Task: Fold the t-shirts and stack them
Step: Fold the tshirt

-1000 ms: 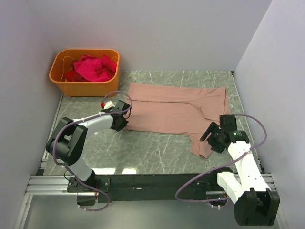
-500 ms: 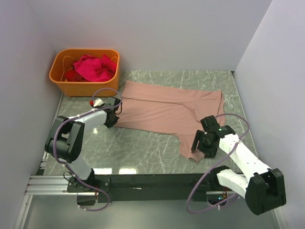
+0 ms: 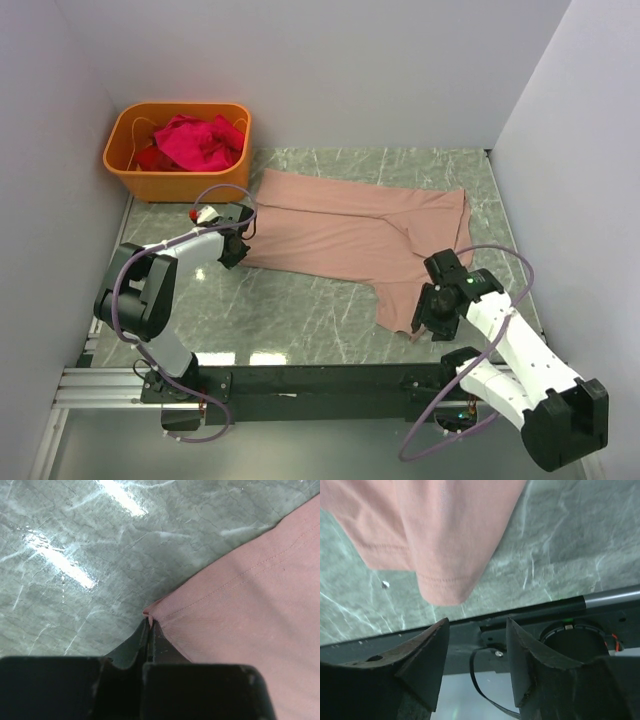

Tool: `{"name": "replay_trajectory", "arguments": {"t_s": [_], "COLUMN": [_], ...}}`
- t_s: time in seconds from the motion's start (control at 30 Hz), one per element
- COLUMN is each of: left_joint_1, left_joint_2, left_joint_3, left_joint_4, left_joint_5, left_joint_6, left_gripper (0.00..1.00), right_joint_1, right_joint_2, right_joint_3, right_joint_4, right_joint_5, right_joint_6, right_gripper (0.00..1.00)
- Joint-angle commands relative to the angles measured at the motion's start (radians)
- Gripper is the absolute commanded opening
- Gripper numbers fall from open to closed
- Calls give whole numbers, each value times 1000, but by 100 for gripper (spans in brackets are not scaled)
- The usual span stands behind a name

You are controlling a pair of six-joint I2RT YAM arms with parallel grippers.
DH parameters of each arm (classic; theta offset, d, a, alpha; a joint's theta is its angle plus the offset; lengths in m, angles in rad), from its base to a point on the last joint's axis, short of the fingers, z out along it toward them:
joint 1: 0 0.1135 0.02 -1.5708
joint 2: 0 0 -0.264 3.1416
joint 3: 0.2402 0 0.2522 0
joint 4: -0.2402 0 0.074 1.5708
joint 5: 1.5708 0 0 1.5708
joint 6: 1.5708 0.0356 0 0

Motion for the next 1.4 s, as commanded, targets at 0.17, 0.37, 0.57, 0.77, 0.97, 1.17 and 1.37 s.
{"name": "replay_trajectory", "arguments": {"t_s": [0.17,0.37,0.57,0.77,0.97,1.17,1.37], "left_joint_1": [0,-2,0,0,0,-2,0], "left_joint_2": [-26,-12,-12,-32,-38,-47,-26], "left_joint_3": [23,26,30,23,44,95,190], "left_joint_4": [8,17,8,3,-5,-35,-78], "left_joint_5": [6,31,37,42,81,101,106], "left_joint_6": [21,29,34,37,41,34,18], "left_gripper": [1,1,1,1,1,1,1], "right_joint_1": [120,163,158,158,132,22,-86], "right_joint_2": [87,205,379,397,387,372,396], "right_joint_3": [-10,2,39,107,197,292,380], "right_joint_4": [13,134,228,229,141,114,140], "right_joint_5": [7,35,205,250,299,256,167], "right_joint_6": [31,31,11,16,-21,-105,-182], "right_gripper": [57,59,52,8,0,0,0]}}
